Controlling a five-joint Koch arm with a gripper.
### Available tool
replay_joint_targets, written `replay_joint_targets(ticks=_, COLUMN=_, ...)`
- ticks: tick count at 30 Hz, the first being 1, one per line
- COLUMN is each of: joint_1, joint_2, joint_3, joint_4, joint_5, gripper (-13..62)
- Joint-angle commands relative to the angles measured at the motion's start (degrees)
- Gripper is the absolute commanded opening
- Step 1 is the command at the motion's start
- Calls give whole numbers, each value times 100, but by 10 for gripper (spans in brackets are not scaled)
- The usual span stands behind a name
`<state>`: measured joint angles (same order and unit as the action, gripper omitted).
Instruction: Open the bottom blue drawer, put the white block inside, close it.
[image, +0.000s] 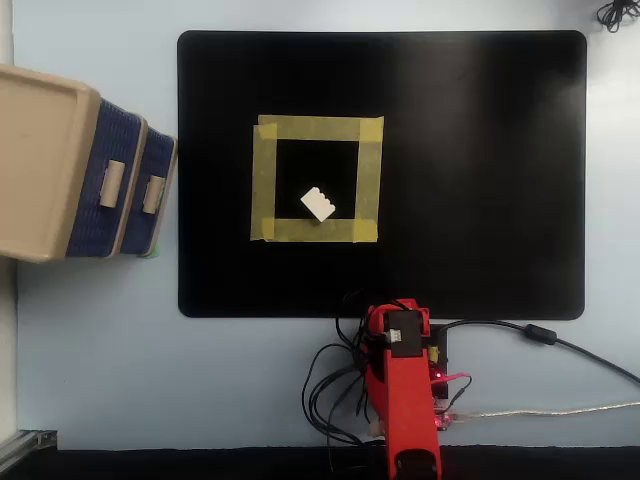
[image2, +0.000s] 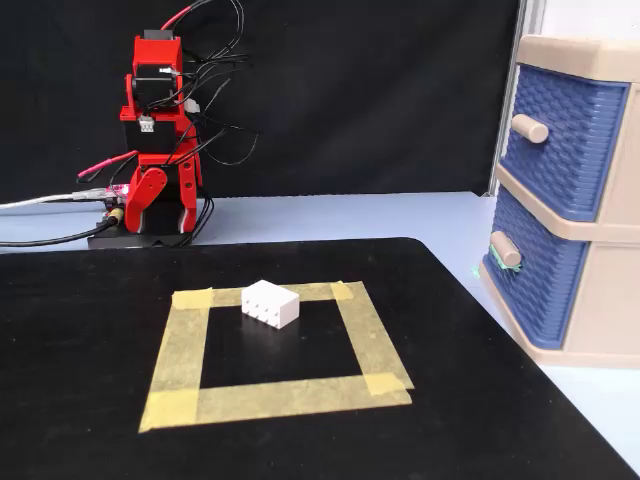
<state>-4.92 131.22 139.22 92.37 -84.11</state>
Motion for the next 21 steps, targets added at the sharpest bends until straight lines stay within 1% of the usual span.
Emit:
replay_joint_targets(ticks=1, joint_1=-97, joint_2=343, joint_3=176, joint_4=343, joint_5=18, gripper=347)
replay_joint_targets(ticks=8, joint_1=-114, joint_2=343, joint_3=158, joint_4=334, joint_5=-35, gripper=345)
replay_joint_targets(ticks=10, joint_1=-114, joint_2=343, joint_3=-97, joint_4=404, joint_5=-44, gripper=344)
replay_joint_targets(ticks=13, joint_1=-158, joint_2=343, joint_3=-1608, joint_4=510, joint_5=-88, gripper=340)
replay_joint_targets(ticks=15, joint_1=-369, joint_2=299, joint_3=-3261, joint_4=492, joint_5=-352, gripper=338)
replay_joint_targets(ticks=17, joint_1=-984, joint_2=88, joint_3=-4395, joint_4=457, joint_5=-1011, gripper=338)
replay_joint_targets(ticks=18, joint_1=-1714, joint_2=-299, joint_3=-4641, joint_4=290, joint_5=-1837, gripper=336)
replay_joint_targets(ticks=21, joint_1=-4087, joint_2=-1204, joint_3=-4421, joint_4=-791, joint_5=-4597, gripper=336)
